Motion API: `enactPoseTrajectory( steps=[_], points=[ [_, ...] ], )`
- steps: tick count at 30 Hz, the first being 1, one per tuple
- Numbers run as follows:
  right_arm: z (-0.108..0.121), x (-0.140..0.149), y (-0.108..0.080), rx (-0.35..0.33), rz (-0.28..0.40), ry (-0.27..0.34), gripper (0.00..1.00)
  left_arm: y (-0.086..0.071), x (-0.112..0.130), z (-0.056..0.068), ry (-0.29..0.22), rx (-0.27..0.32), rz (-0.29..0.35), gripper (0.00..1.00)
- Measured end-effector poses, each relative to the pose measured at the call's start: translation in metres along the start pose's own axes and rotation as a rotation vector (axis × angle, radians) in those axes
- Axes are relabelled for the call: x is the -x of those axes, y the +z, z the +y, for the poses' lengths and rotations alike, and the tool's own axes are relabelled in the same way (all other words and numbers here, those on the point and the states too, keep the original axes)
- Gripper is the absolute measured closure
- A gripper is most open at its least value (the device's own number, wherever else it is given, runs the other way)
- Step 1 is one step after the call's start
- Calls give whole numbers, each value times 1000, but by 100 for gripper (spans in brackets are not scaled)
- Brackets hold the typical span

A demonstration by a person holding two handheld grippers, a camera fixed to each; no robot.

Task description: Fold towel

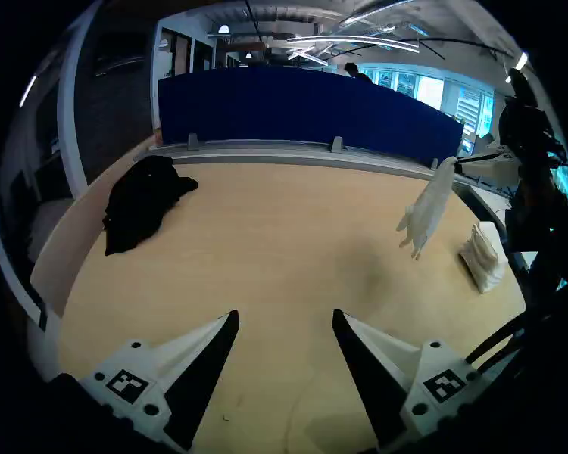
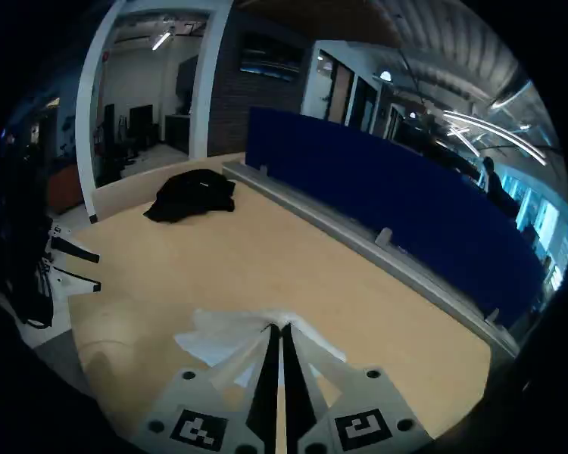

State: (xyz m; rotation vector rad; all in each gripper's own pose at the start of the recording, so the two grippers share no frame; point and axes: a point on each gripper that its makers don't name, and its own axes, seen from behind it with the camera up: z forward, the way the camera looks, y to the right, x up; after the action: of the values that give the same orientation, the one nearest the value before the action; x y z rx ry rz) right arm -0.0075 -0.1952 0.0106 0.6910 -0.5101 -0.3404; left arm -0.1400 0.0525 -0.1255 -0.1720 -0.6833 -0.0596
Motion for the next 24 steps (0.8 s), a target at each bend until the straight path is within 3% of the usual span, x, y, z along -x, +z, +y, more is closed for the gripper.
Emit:
enactPoseTrajectory(
  steps=[24],
  points=[
    [155, 48, -82, 154, -26, 72, 97, 18, -19, 25, 21, 4, -12, 9]
  ],
)
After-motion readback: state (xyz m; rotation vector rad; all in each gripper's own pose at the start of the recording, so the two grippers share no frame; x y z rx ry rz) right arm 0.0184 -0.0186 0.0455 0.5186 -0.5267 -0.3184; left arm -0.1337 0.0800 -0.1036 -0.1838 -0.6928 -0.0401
